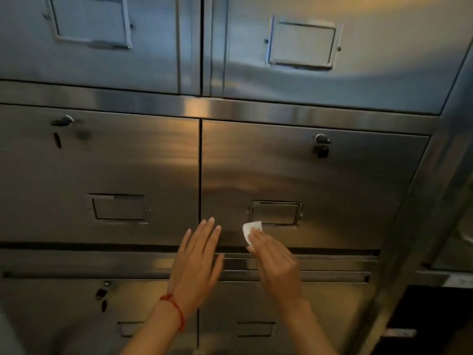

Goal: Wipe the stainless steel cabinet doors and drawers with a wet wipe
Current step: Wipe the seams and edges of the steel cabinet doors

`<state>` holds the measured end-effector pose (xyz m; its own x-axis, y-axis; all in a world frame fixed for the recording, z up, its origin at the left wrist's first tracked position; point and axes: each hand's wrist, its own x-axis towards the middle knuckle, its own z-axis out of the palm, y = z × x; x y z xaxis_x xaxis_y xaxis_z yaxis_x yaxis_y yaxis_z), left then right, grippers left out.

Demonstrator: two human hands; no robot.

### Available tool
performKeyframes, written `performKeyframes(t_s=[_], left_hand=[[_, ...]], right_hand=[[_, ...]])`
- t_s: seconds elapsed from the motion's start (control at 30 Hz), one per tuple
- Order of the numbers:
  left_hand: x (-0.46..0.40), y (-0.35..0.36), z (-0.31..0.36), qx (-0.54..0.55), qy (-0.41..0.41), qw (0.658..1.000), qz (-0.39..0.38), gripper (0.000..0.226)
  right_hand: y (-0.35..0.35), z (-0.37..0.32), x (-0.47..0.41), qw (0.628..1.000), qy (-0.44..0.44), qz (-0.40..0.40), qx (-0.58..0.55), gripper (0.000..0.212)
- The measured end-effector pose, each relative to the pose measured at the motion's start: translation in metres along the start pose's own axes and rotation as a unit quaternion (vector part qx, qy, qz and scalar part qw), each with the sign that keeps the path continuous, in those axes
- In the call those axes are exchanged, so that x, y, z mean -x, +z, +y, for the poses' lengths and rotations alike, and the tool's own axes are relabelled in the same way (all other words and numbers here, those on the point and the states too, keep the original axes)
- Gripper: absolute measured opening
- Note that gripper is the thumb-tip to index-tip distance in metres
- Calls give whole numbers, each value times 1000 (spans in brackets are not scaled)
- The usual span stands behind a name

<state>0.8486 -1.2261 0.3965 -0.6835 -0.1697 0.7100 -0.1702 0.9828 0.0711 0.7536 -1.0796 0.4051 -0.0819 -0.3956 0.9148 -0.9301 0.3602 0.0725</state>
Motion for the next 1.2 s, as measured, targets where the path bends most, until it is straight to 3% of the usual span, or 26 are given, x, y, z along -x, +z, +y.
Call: performKeyframes(t_s=[0.13, 0.23, 0.37, 0.57, 0.7, 0.83, 1.03, 1.2], left_hand=[[25, 26, -22, 27, -5, 998, -48, 52], [40, 43, -40, 63, -21, 994, -87, 58], [57, 70, -59, 71, -20, 991, -108, 62], [87, 123, -82, 49, 25, 997, -61, 54], [106, 153, -90, 7, 34, 995, -89, 83], [117, 176, -92, 22, 5, 999, -48, 55], [127, 198, -97, 46, -25, 998, -32, 56], [133, 209, -107, -3, -29, 999, -18, 49]], right_hand=[[29, -7, 33, 998, 61, -18, 10, 35], [52, -17, 58, 995, 98, -21, 8, 51], [84, -28, 88, 993, 119, -21, 15, 43], [132, -32, 122, 994, 110, -8, 21, 29], [159, -32, 133, 996, 83, -8, 44, 26], [180, -33, 141, 996, 68, 8, 56, 25], [207, -38, 157, 997, 61, 12, 52, 24], [226, -39, 167, 995, 63, 21, 74, 24]])
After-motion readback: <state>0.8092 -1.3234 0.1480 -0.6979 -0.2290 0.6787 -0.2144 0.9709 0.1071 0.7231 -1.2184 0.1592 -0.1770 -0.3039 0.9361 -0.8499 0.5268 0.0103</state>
